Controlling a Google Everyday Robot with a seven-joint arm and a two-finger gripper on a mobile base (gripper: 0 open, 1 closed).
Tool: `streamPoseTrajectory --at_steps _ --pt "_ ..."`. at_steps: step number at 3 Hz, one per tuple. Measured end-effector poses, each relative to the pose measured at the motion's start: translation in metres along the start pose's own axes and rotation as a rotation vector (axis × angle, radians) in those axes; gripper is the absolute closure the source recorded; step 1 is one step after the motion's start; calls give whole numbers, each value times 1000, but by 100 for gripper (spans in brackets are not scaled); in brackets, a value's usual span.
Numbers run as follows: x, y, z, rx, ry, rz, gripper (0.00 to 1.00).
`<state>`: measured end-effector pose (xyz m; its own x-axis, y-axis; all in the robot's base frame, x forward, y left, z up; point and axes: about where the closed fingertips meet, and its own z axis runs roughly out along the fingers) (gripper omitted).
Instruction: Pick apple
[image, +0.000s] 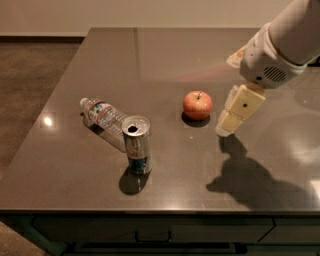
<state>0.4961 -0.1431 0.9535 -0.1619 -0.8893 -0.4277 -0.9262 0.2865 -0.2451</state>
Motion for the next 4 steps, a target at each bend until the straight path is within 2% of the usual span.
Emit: streamPoseTrajectory --at_steps 1,2,4 --pt "-15 -14 32 0 -45 -2 0" --pt "-20 -33 60 -12 -58 6 0" --pt "-10 -52 103 -55 -38 7 0"
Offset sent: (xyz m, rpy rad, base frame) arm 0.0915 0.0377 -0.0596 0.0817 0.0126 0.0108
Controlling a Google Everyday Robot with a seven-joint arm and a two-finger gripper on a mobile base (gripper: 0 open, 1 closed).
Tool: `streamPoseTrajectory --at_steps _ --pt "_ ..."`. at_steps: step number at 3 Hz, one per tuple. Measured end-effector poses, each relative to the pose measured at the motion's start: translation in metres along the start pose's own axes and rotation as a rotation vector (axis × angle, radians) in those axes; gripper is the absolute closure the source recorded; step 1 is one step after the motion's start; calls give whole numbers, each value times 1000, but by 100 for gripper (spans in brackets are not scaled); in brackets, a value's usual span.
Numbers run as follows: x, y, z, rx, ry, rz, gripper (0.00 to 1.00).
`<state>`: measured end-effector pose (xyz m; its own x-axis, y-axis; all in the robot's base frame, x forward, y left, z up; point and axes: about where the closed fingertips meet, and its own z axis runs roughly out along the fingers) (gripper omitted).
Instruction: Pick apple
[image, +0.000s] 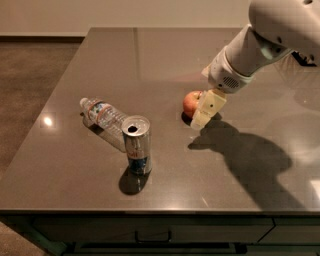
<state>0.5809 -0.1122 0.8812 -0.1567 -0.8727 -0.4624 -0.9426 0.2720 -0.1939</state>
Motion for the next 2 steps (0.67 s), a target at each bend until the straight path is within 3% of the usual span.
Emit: streamPoseTrajectory --at_steps 1,2 --pt "4 -1 12 -20 9 -8 0" --pt "5 -3 18 -35 18 -9 18"
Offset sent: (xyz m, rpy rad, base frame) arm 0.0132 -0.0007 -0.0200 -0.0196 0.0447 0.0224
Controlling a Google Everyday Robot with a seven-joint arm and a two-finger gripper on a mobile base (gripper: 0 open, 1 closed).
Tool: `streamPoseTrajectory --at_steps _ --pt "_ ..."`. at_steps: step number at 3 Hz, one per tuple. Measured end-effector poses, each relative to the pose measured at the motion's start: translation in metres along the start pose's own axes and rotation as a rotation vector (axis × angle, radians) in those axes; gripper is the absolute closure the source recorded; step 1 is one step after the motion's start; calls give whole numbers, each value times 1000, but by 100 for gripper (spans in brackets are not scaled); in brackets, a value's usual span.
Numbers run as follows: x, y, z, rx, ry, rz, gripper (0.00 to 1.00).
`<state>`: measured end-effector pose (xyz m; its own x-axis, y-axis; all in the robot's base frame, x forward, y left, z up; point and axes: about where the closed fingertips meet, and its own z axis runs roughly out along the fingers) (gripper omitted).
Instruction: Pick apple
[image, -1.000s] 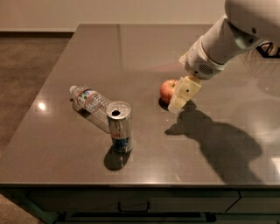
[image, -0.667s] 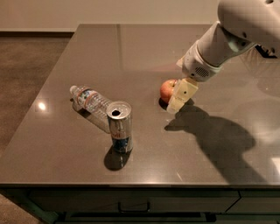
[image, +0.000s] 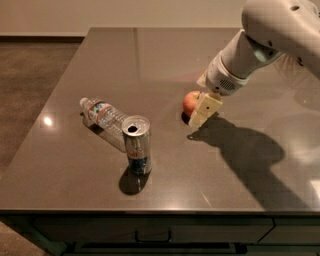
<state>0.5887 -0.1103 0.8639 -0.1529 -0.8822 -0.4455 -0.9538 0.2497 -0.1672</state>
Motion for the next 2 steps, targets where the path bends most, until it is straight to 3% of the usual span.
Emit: streamPoseTrajectory --at_steps 2 --pt "2 -4 -5 -28 -2 -10 65"
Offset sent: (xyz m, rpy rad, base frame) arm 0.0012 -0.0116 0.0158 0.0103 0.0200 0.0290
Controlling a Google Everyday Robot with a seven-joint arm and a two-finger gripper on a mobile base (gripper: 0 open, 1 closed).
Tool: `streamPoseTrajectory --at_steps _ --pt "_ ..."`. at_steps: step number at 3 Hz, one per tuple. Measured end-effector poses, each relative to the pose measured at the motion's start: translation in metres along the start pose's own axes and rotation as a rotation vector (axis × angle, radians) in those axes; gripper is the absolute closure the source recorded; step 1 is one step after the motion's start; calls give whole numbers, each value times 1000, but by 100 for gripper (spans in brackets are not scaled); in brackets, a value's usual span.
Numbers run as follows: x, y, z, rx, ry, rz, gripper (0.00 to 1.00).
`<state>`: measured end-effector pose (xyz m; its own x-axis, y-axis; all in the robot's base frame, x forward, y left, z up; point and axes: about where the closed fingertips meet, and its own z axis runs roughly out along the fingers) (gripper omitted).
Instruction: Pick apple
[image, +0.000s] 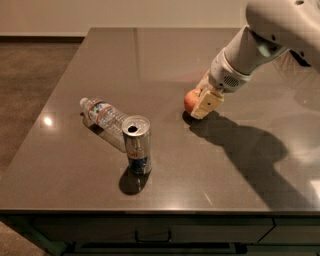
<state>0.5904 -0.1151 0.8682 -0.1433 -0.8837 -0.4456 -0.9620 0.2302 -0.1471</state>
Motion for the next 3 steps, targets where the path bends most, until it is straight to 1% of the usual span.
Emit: streamPoseTrajectory --at_steps 1,2,3 --pt "-2 -1 -18 -3 -11 0 87" --pt "-6 -3 -47 6 -40 -4 100" --pt "-13 -3 -76 9 -80 -19 100"
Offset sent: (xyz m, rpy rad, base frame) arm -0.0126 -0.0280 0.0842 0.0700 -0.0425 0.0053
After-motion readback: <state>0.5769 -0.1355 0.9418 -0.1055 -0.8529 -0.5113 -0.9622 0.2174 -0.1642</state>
